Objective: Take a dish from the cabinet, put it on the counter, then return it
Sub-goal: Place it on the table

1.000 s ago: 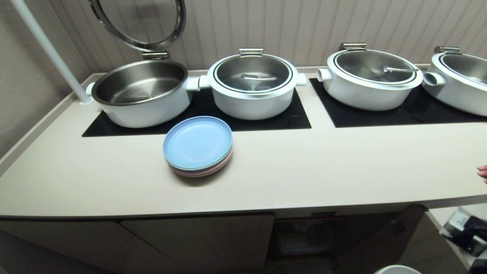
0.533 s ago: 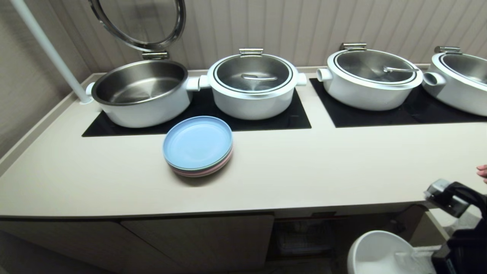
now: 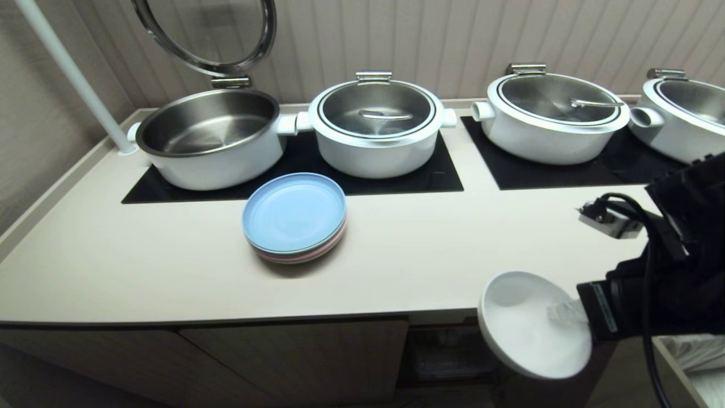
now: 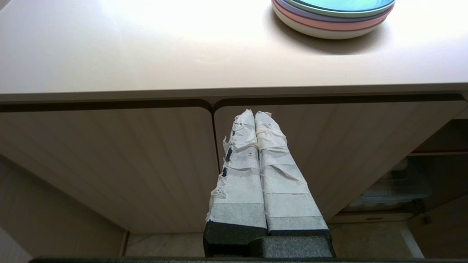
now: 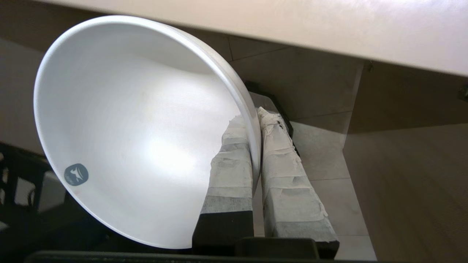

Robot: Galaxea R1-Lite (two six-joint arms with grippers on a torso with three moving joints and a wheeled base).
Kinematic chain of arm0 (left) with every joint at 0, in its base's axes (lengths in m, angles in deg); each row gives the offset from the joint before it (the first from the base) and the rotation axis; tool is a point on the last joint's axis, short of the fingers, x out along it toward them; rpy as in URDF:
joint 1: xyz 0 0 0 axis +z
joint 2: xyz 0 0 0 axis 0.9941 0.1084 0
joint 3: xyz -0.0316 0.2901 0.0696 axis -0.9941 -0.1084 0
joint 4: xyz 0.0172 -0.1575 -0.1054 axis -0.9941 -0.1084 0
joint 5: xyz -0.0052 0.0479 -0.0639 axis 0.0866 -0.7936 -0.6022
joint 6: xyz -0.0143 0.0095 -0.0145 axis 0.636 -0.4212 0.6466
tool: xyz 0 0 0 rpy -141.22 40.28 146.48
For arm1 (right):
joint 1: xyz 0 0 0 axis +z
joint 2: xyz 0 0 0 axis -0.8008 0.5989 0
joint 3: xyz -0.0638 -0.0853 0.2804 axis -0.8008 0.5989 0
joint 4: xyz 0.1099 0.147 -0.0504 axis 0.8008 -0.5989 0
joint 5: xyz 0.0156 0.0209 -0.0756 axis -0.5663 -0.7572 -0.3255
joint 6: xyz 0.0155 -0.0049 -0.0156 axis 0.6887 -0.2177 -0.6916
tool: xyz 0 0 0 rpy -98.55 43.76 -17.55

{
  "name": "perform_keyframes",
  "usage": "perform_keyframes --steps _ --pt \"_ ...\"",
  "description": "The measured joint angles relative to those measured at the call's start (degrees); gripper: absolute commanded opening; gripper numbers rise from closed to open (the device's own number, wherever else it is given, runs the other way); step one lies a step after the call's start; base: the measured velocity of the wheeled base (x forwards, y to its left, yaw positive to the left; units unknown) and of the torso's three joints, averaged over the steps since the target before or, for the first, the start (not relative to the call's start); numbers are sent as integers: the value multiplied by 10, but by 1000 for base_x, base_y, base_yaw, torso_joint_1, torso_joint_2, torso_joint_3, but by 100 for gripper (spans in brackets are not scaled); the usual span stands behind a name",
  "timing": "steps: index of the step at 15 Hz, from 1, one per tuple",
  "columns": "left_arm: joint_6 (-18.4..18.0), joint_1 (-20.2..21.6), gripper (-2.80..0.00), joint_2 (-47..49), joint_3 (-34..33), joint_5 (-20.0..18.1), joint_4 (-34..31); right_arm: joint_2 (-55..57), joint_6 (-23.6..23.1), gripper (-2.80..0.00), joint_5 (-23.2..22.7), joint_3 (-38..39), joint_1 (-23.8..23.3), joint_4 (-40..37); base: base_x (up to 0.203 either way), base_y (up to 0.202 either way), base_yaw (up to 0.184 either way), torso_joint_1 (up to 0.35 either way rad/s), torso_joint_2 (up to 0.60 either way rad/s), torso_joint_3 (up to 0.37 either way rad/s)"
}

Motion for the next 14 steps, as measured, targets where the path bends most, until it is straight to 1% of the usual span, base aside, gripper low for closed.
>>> perform_keyframes --steps 3,7,9,12,14 --pt "0 0 -280 0 0 0 0 56 11 -280 3 -82 -37 -31 0 0 0 0 0 0" --pt "0 0 -280 0 0 0 0 121 15 -280 2 -165 -82 -63 0 0 0 0 0 0" --pt "0 0 -280 0 0 0 0 147 31 -280 4 -183 -97 -61 0 0 0 0 0 0" --pt "0 0 -280 0 0 0 0 172 66 -280 4 -189 -102 -59 0 0 0 0 0 0" --pt "0 0 -280 0 0 0 0 184 71 -280 4 -190 -103 -58 0 0 0 0 0 0"
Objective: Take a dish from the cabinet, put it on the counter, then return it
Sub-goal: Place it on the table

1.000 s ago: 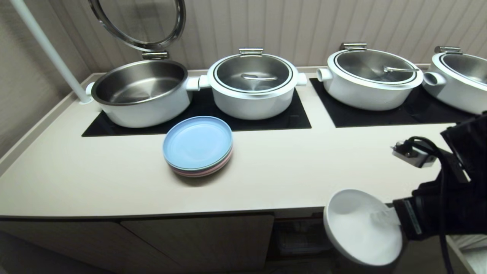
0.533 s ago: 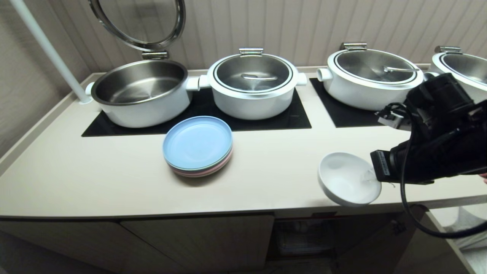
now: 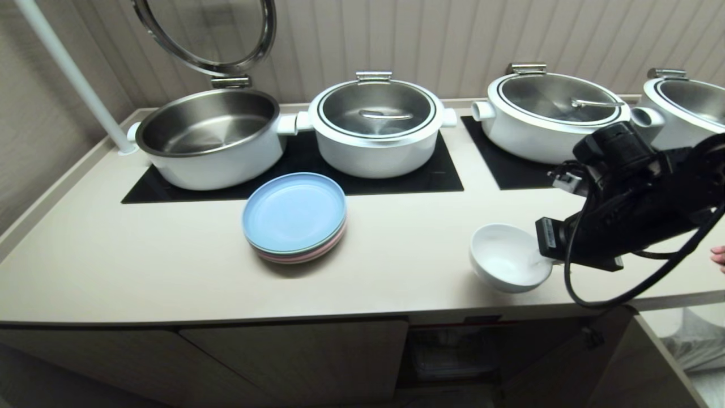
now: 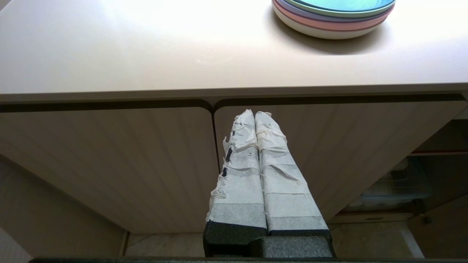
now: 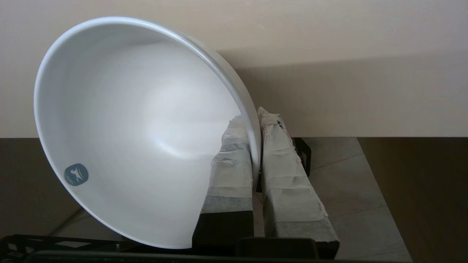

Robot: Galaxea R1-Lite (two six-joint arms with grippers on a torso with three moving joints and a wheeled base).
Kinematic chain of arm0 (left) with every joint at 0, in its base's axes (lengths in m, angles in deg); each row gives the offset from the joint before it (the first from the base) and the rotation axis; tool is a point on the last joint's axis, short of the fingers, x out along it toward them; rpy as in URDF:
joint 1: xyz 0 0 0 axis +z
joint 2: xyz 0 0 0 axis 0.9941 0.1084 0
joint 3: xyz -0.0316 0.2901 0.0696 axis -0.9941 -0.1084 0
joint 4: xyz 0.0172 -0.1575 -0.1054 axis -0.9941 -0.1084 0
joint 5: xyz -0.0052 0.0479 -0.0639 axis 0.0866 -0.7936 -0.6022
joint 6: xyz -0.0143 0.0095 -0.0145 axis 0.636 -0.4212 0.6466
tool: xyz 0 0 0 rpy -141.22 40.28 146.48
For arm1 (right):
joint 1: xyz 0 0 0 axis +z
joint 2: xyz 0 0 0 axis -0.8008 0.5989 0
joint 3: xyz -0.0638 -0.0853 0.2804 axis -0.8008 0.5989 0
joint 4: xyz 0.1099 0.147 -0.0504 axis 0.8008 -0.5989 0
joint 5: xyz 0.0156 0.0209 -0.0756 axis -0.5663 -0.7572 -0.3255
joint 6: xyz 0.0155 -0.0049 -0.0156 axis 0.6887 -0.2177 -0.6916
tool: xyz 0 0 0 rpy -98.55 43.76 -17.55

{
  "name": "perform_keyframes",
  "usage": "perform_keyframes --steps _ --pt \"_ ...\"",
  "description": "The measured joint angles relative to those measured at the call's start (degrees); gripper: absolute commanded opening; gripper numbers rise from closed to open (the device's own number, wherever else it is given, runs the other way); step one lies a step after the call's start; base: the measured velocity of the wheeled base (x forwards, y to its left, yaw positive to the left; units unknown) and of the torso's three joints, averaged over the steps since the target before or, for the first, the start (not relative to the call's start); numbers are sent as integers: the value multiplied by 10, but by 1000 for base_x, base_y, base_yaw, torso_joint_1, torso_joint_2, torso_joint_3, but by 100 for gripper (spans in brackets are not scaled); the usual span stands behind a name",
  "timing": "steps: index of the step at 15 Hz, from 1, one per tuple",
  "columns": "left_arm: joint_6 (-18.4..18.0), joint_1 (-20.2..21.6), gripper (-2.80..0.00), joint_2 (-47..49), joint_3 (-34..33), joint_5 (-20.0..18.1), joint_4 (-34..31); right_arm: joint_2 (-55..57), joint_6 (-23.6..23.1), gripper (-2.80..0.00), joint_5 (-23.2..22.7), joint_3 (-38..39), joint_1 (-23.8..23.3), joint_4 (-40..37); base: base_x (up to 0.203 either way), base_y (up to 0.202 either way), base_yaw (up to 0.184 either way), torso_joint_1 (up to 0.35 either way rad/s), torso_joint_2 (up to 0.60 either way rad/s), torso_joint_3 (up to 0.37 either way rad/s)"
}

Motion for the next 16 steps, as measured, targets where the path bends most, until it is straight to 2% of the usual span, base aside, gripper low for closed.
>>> perform_keyframes --steps 3,6,16 --pt "0 0 -280 0 0 0 0 13 0 -280 2 0 0 9 0 0 0 0 0 0" --pt "0 0 -280 0 0 0 0 28 0 -280 22 0 0 25 0 0 0 0 0 0" --pt "0 0 -280 0 0 0 0 57 1 -280 24 -2 1 56 0 0 0 0 0 0"
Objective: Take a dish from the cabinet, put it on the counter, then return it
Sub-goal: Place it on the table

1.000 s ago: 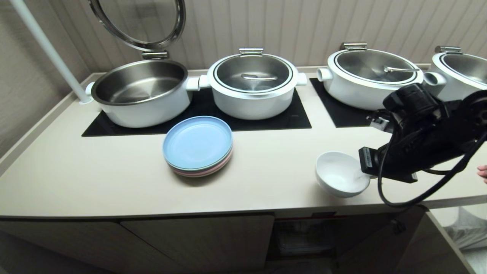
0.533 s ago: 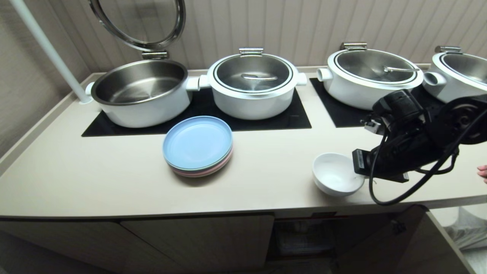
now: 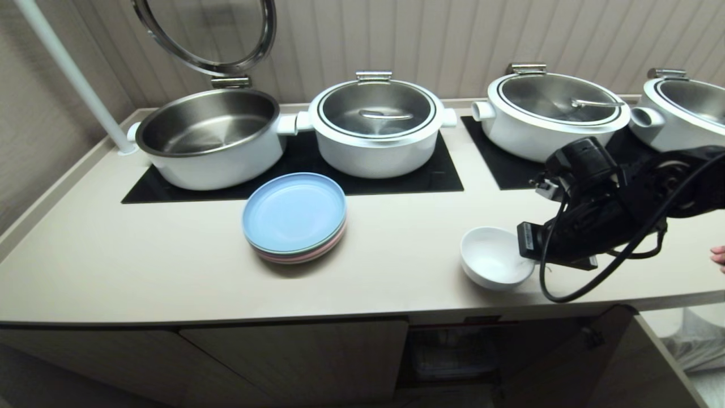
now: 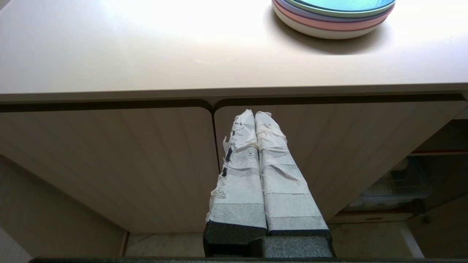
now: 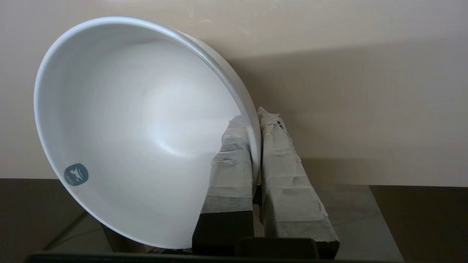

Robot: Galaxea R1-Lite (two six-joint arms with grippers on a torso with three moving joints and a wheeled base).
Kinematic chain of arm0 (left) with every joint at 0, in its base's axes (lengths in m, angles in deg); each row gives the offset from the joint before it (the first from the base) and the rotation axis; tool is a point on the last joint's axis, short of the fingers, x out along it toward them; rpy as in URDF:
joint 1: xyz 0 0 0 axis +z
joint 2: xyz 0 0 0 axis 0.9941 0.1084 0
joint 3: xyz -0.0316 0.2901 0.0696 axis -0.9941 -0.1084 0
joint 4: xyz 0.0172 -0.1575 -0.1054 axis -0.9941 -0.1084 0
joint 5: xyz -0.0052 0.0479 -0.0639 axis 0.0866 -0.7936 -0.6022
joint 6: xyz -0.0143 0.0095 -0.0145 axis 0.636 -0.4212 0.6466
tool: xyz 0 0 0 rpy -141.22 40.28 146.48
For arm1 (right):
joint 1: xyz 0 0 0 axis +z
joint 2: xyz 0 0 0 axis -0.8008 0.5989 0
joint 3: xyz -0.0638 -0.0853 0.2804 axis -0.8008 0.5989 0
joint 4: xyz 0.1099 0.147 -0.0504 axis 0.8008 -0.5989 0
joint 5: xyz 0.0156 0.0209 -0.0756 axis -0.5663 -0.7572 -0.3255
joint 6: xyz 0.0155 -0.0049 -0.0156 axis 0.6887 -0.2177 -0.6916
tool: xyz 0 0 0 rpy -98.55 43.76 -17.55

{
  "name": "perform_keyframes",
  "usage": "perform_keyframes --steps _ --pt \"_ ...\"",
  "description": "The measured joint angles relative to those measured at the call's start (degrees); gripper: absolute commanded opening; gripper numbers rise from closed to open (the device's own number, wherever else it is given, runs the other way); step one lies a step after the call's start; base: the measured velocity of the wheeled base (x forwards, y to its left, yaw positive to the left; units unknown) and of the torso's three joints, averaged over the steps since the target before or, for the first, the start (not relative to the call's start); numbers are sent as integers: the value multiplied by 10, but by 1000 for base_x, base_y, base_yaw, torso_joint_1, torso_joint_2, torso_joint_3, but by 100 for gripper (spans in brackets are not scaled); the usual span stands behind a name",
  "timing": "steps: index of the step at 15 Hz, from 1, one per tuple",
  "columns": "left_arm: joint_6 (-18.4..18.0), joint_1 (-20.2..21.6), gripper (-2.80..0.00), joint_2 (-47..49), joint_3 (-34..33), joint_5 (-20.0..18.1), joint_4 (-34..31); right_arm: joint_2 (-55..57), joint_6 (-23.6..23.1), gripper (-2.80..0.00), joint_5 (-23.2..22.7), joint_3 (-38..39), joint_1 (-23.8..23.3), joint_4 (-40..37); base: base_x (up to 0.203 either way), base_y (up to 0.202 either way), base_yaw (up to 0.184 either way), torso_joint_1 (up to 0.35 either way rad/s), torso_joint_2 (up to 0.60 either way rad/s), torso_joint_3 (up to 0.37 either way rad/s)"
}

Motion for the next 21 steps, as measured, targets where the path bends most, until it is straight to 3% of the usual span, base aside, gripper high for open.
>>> perform_keyframes --steps 6,21 --pt "0 0 -280 0 0 0 0 17 37 -280 8 -27 0 2 0 0 0 0 0 0" --pt "0 0 -280 0 0 0 0 25 39 -280 9 -35 0 -1 0 0 0 0 0 0"
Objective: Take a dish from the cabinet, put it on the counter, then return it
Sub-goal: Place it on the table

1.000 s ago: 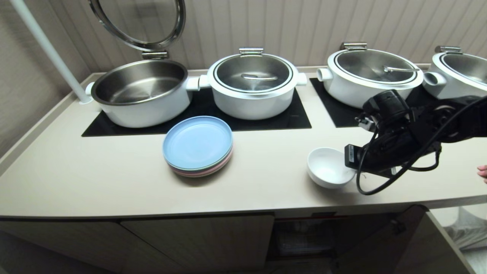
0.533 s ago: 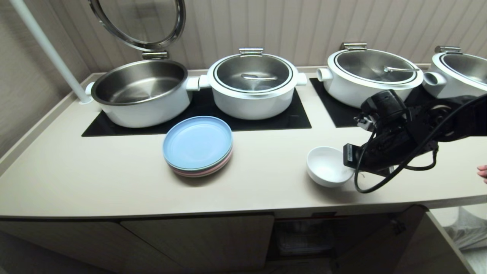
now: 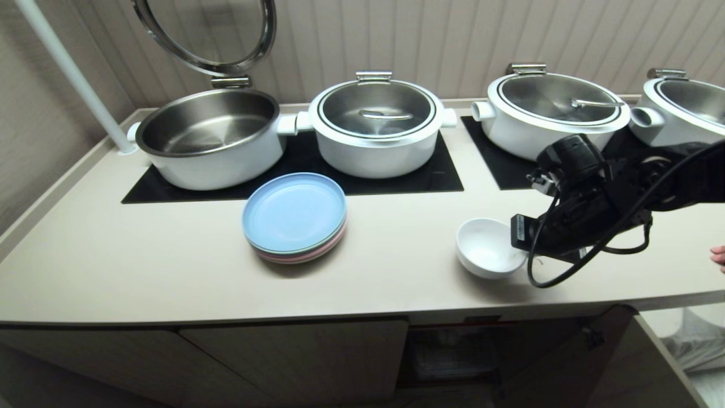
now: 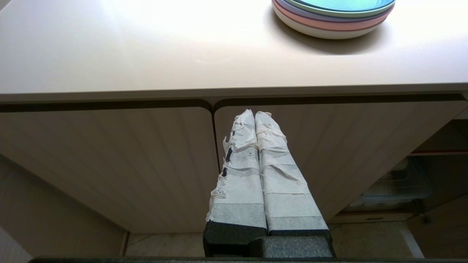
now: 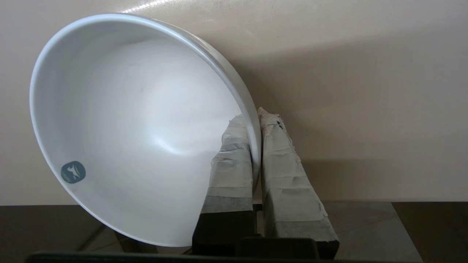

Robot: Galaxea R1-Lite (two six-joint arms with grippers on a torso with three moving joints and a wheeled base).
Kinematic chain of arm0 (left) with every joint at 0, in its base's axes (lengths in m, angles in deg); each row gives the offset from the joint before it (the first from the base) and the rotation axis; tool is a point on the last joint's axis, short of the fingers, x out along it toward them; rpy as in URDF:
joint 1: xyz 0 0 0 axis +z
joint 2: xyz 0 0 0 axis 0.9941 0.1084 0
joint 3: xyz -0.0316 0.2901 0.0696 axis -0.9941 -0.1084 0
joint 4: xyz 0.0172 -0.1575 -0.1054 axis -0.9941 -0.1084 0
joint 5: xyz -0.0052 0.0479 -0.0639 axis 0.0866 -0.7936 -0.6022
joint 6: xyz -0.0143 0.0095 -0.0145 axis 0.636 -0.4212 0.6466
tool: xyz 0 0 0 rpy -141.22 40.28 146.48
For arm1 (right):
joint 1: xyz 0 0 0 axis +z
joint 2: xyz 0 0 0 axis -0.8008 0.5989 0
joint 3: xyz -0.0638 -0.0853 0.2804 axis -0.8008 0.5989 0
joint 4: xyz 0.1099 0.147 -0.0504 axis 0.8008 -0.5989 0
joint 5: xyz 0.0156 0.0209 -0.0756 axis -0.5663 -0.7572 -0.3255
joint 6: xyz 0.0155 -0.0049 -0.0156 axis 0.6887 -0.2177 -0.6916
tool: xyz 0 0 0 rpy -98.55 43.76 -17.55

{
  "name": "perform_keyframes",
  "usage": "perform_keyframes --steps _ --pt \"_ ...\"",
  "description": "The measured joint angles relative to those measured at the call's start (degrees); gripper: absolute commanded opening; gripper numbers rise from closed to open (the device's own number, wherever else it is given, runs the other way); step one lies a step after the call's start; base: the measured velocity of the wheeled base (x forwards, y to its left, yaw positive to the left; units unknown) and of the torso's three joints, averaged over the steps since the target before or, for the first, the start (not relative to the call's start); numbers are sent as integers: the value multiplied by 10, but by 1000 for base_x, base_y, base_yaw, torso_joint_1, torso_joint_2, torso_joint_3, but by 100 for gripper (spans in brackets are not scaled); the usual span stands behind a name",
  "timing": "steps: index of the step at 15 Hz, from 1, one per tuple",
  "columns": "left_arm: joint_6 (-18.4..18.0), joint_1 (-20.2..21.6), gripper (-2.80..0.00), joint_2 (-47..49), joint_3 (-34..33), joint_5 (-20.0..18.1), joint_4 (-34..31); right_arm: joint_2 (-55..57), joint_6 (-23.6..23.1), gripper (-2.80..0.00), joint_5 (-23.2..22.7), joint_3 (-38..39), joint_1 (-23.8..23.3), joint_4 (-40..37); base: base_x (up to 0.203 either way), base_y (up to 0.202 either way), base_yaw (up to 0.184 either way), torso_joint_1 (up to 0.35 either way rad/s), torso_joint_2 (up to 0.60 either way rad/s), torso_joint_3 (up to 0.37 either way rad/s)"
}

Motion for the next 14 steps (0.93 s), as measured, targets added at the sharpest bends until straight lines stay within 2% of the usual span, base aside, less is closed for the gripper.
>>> perform_keyframes --steps 1,2,3,14 --pt "0 0 -280 0 0 0 0 0 0 -280 0 0 0 -1 0 0 0 0 0 0" --pt "0 0 -280 0 0 0 0 0 0 -201 0 0 0 -1 0 0 0 0 0 0" --pt "0 0 -280 0 0 0 0 -1 0 0 0 0 0 -1 0 0 0 0 0 0" --pt "0 0 -280 0 0 0 0 -4 -3 0 1 -1 2 7 0 0 0 0 0 0"
